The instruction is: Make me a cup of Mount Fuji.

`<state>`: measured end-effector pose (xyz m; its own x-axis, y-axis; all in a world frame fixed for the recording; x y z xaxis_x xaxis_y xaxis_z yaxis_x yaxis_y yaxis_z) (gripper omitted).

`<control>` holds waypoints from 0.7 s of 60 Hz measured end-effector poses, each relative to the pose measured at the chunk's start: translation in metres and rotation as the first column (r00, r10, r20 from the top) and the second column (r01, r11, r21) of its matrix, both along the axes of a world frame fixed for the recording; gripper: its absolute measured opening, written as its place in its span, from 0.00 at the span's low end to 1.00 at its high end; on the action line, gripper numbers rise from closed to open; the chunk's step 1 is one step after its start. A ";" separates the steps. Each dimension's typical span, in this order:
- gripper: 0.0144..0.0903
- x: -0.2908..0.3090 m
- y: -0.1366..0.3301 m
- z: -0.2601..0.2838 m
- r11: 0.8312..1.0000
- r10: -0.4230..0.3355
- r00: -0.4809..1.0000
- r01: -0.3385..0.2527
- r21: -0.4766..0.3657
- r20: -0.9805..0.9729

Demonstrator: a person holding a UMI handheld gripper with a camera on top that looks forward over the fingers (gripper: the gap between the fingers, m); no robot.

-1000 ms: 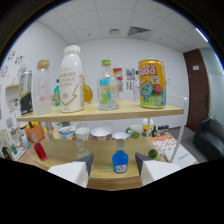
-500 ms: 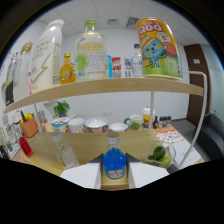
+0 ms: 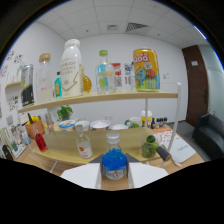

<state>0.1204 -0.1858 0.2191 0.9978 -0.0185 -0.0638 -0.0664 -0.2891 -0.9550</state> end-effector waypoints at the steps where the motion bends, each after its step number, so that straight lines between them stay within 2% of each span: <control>1: 0.28 -0.001 -0.004 -0.006 1.000 -0.001 1.000 0.001 -0.009 -0.004; 9: 0.28 -0.001 -0.031 -0.061 0.996 -0.018 1.000 0.017 -0.087 -0.009; 19: 0.27 0.006 -0.043 -0.109 0.984 -0.020 0.991 0.043 -0.172 0.134; 25: 0.27 0.011 -0.039 -0.118 0.981 0.044 0.934 0.026 -0.191 0.353; 31: 0.27 0.015 -0.034 -0.118 0.976 0.131 0.808 -0.005 -0.216 0.574; 42: 0.27 0.013 -0.022 -0.113 0.959 0.272 0.449 -0.050 -0.280 0.851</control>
